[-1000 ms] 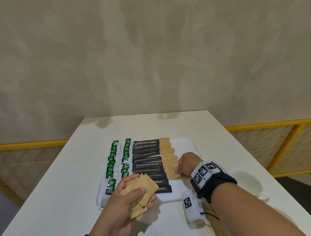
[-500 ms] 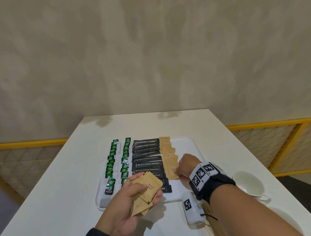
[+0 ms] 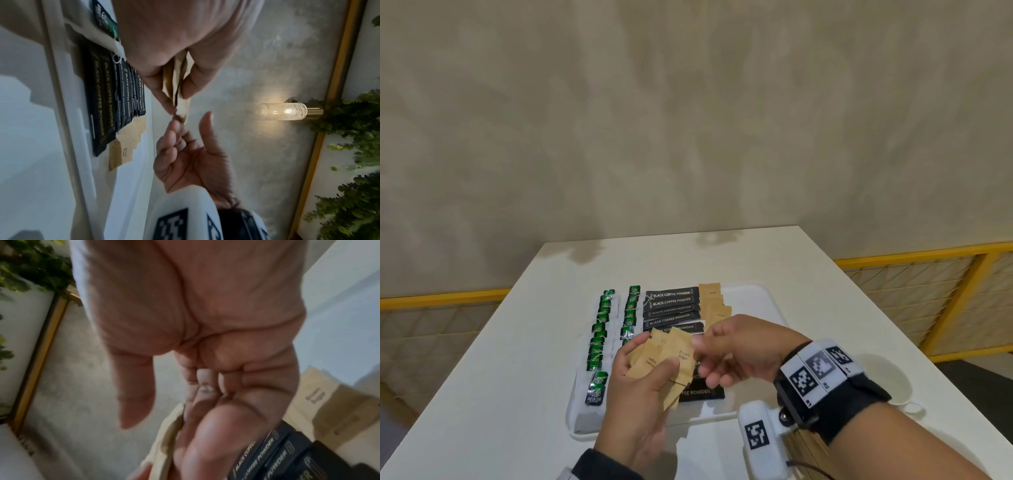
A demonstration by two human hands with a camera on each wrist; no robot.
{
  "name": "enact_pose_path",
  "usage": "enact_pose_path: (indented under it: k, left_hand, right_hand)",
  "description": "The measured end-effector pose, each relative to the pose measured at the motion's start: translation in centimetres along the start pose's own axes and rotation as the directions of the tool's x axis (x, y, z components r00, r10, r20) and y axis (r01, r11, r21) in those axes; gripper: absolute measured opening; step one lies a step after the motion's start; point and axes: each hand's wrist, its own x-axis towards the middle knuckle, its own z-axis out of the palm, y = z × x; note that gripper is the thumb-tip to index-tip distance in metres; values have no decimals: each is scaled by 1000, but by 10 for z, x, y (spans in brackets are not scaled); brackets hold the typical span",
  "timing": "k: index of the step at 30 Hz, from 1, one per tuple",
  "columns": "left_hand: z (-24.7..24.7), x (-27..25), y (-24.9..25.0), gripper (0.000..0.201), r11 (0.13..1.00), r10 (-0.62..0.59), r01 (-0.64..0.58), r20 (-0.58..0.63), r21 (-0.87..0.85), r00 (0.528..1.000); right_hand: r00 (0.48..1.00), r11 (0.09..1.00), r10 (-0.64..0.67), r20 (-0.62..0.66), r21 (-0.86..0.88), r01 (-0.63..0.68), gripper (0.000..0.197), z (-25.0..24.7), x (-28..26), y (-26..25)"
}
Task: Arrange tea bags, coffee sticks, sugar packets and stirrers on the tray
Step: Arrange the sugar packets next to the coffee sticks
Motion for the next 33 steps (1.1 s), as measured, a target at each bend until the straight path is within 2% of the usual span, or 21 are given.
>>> enact_pose_path:
  k: [3,6,8,11,13,15,17,20,24,27,33]
  left_hand:
    - [3,1,-5,56,999,29,-29,-14,14,999]
    - [6,-1,-8,57,1000,11,-11,-26,7,1000]
    - [5,-2,-6,55,1000,-11,10,-35,-29,999]
    - [-2,0,-2,51,994,-53,50,-28,-98,998]
    - [-5,-1,1,48,991,-70,67,-23,-116,997]
    - [-6,-3,4,45,988,-87,84,-13,-129,996]
    - [-6,-6,6,44,986,-100,99,2,-132,995]
    - [-7,-9,7,41,986,-109,111,23,-124,994]
    - [-8,-11,8,41,985,-119,122,36,-125,992]
    - [-8,-10,6,45,987,-121,125,39,-104,992]
    - [-10,-9,6,46,985,-132,135,32,-103,991]
  right_hand:
    - [999,1000,-7,-51,22,8,14,3,3,7]
    - [995,998,-21,-95,53,27,15,0,5,11]
    - [982,999,-23,-186,43,32,16,-8,6,11]
    - [903,985,-32,-428,-169,-45,12,-28,7,12]
    - [853,907,-62,-518,-386,-168,9,-36,5,14]
    - [861,797,-38,-507,-535,-280,7,-37,4,19]
    - [882,736,30,-470,-587,-337,10,-33,5,25]
    - [900,721,68,-431,-602,-343,9,-26,8,31]
    - [899,683,39,-436,-645,-342,20,-24,16,31]
    - [890,657,15,-455,-667,-352,15,-24,17,31]
    - [881,708,110,-461,-586,-395,18,-33,11,27]
